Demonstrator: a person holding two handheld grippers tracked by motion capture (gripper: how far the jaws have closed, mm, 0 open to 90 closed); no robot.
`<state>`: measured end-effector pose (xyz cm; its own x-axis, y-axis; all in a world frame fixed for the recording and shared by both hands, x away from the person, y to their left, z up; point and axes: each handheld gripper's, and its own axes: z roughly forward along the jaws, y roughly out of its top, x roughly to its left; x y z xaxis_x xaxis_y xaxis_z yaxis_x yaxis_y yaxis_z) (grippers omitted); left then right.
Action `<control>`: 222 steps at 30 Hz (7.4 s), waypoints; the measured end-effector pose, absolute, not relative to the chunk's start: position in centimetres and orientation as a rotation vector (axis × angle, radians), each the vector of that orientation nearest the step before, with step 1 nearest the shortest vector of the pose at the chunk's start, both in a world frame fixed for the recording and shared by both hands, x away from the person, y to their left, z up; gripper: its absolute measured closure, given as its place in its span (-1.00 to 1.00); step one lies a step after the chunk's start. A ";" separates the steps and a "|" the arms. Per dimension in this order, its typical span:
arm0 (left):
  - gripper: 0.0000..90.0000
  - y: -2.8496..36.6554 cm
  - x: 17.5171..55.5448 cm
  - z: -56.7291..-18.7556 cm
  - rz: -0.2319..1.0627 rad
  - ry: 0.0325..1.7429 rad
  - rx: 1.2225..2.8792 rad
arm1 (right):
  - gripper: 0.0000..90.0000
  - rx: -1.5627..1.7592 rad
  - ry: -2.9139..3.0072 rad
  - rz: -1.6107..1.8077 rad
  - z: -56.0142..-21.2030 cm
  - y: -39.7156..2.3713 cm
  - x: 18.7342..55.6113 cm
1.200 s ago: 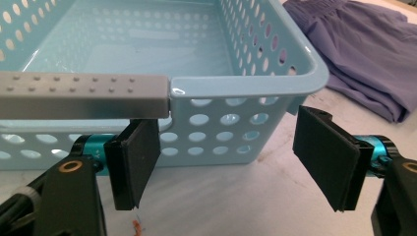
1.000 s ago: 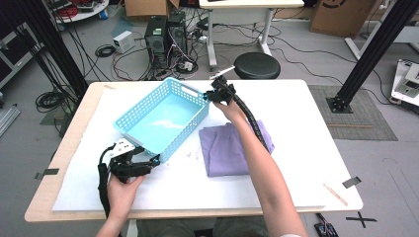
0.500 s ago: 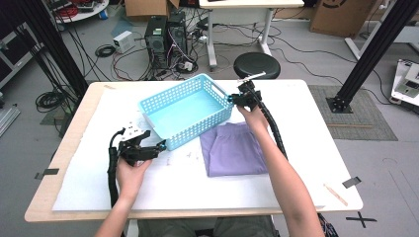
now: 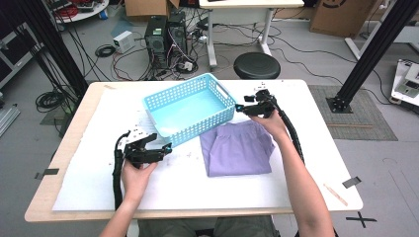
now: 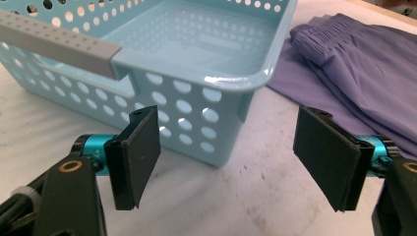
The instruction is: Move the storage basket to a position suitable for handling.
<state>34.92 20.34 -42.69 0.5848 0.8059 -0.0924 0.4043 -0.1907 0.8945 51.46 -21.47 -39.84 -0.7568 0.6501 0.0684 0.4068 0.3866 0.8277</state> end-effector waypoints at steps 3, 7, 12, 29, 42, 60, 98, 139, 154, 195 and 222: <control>-0.43 20.0 35.3 -42.6 0.510 0.997 1.813 | -0.21 0.870 2.402 1.296 -40.3 -21.0 51.6; -0.44 19.6 36.3 -42.8 0.518 1.041 1.805 | -0.16 0.779 2.453 1.313 -41.1 -19.7 52.2; -0.43 19.8 36.8 -42.8 0.520 1.048 1.799 | -0.13 0.728 2.490 1.269 -42.1 -18.9 52.6; -0.24 19.9 40.9 -42.5 0.539 1.003 1.812 | 0.31 0.719 2.471 1.099 -41.1 -20.6 51.1; -0.28 20.1 41.6 -43.5 0.467 1.019 1.812 | -0.15 0.766 2.436 1.184 -42.3 -19.8 51.7; -0.29 16.5 45.6 -42.3 0.466 0.952 1.906 | 0.37 0.846 2.357 1.115 -40.9 -24.4 50.3; -0.36 11.0 49.9 -43.3 0.506 0.907 1.942 | 0.36 0.941 2.270 1.044 -42.0 -28.7 48.8; -0.21 8.9 32.8 -43.9 0.284 0.917 1.944 | -0.15 1.192 2.126 1.137 -43.0 -27.3 31.7; 0.01 7.1 31.7 -44.6 0.225 1.010 2.038 | 0.07 1.339 2.317 1.035 -44.6 -26.4 31.5; 0.82 6.2 31.4 -44.5 0.207 0.940 2.076 | 0.91 1.323 2.349 1.078 -44.6 -25.1 30.3; 0.35 8.5 28.1 -44.7 0.263 0.945 2.081 | 0.38 1.319 2.330 1.044 -44.7 -23.4 27.1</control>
<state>28.08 8.55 -44.72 0.6971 0.7044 -0.1339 0.5343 -0.3858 0.7521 27.12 -23.45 -44.73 -0.5508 0.8269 0.1132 0.6348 0.3270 0.7001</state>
